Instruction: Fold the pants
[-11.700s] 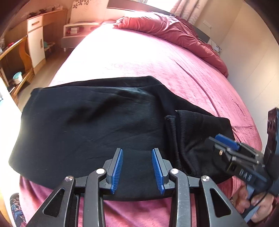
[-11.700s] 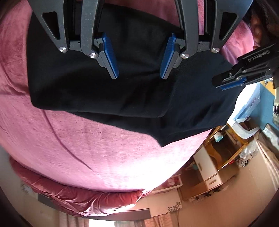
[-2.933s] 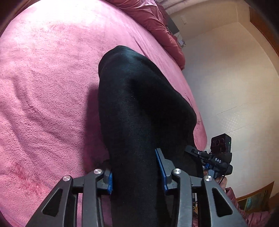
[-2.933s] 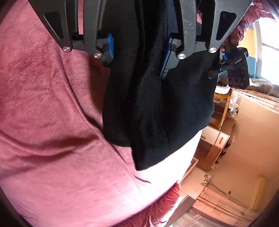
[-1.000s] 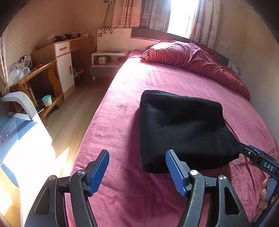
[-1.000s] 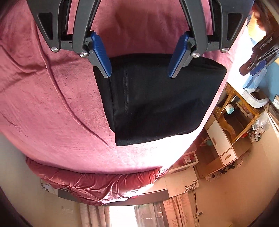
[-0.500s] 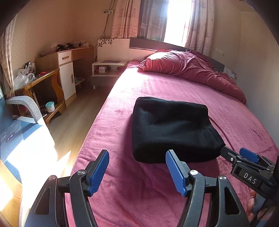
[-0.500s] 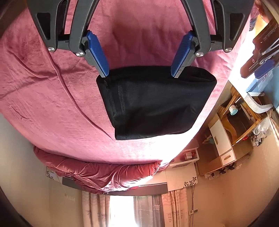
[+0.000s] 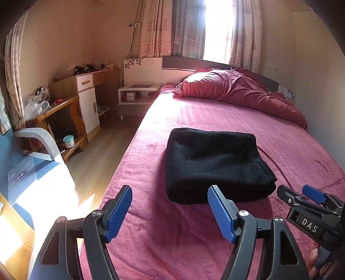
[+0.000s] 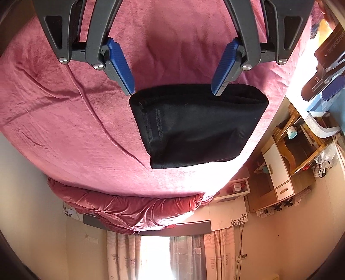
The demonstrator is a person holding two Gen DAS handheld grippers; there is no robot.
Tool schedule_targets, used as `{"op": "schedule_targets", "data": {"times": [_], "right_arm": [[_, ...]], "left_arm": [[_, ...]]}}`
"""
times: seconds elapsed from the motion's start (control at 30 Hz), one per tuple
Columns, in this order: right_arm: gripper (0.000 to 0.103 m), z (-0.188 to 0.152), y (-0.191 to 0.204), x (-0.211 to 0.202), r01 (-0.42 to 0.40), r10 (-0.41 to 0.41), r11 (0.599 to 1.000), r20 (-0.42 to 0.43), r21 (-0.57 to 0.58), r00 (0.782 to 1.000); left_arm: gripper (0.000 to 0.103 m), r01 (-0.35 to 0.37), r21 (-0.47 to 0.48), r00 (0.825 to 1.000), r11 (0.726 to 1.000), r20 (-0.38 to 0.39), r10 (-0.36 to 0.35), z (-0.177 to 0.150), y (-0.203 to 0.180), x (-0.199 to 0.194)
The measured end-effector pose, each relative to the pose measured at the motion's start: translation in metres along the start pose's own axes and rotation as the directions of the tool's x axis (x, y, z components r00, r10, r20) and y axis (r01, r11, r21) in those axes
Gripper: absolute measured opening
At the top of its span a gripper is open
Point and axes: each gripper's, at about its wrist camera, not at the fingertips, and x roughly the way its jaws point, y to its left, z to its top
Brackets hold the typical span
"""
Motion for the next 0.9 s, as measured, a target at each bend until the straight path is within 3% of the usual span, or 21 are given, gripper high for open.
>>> {"op": "schedule_targets", "data": {"times": [0.9], "right_arm": [[0.076,-0.0039,-0.0019,-0.003,0.004,-0.004,1.0,0.005,0.002,1.0]], "left_arm": [[0.074,-0.009,0.002,1.0,1.0,-0.007,0.009,-0.0027,-0.0033,0.0029]]}}
